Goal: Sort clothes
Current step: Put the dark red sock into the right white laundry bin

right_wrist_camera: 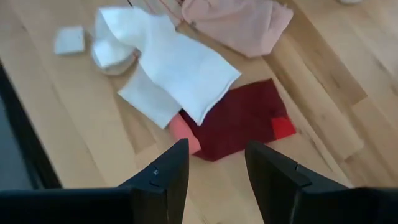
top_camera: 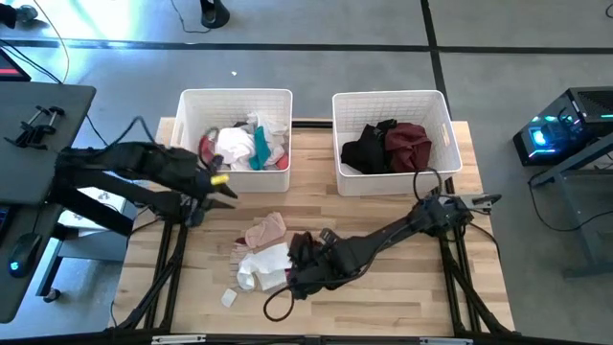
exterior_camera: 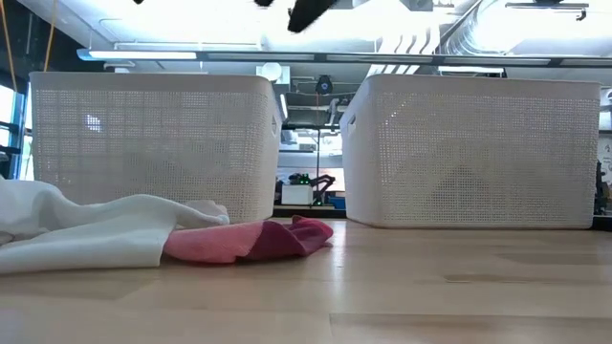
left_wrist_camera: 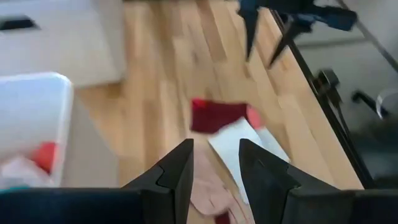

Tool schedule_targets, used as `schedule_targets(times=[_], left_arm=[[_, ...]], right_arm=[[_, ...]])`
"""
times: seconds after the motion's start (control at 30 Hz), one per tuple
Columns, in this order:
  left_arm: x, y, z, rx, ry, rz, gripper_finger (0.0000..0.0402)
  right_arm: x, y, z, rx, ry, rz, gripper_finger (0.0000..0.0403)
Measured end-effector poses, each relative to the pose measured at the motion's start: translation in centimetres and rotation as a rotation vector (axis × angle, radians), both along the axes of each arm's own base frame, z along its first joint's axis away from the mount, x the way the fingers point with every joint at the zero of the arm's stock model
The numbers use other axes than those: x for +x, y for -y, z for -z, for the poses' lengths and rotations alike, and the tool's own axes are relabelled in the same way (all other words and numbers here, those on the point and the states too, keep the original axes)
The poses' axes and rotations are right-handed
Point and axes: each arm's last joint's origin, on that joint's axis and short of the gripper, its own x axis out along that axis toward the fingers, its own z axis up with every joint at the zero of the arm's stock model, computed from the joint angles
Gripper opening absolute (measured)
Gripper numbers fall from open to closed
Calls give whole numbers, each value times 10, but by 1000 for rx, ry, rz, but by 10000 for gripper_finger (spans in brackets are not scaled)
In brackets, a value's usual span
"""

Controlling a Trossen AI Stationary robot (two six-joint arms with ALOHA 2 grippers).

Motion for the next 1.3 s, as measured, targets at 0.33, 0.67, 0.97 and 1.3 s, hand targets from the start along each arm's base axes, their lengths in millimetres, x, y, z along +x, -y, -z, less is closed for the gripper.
schedule_targets(times=[0.33,0.67,0.97,1.3], left_arm=[[13,35,40,-148,-42,114,115],[-1,39,104,-476,87,7,115],[-7,45,111,-483,63,33,115],[-17,50,122,-489,-23,-1,115]], right_arm=[[15,-11,45,2,-80,-12,144],[47,-7,66,33,55,-62,143],[103,74,59,275,238,-268,114],[78,54,72,140,8,-328,110]])
